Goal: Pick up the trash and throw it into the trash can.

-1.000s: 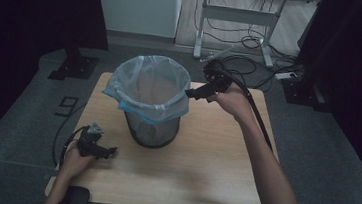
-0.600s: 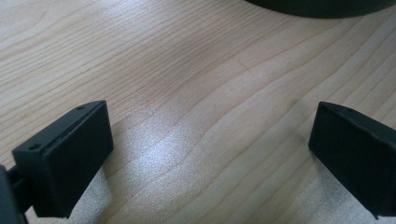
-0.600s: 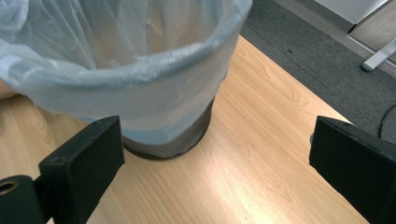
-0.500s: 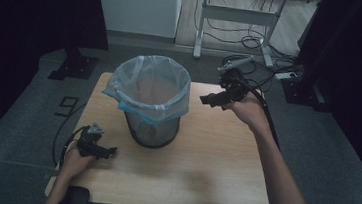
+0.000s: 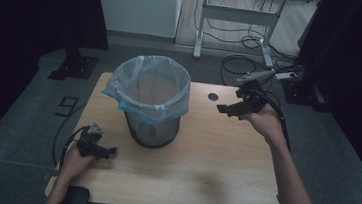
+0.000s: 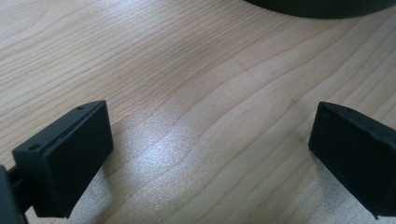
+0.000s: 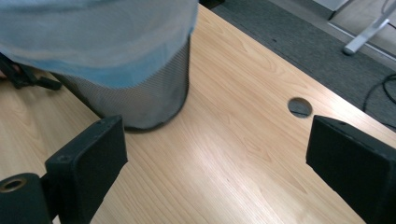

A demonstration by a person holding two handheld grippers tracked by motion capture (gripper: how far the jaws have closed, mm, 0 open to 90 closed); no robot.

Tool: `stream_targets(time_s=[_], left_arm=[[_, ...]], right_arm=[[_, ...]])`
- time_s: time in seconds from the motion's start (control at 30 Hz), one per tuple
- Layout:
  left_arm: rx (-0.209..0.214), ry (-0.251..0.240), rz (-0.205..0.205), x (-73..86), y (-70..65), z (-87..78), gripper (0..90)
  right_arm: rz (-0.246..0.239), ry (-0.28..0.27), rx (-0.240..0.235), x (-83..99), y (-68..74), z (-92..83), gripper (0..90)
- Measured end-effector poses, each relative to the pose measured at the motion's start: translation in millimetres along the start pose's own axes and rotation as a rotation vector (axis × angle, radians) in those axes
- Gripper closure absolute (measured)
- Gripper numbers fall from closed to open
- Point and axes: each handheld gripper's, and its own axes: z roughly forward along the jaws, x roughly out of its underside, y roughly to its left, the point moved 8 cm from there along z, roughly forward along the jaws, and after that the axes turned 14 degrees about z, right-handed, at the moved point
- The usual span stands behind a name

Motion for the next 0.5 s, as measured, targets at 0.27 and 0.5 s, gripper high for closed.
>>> stream_targets(time_s=[0.27,0.5], left_arm=[[-0.001,0.001,0.0,-0.3,-0.9,0.0,0.0],[-0.001,0.0,-0.002,-0.5,-1.7,0.1,0.0]], right_arm=[[0.018,-0.022,0.027,20.8,-16.4,-12.6,6.2],[0.026,-0.032,0.05,41.5,-27.0,-21.2,6.2]])
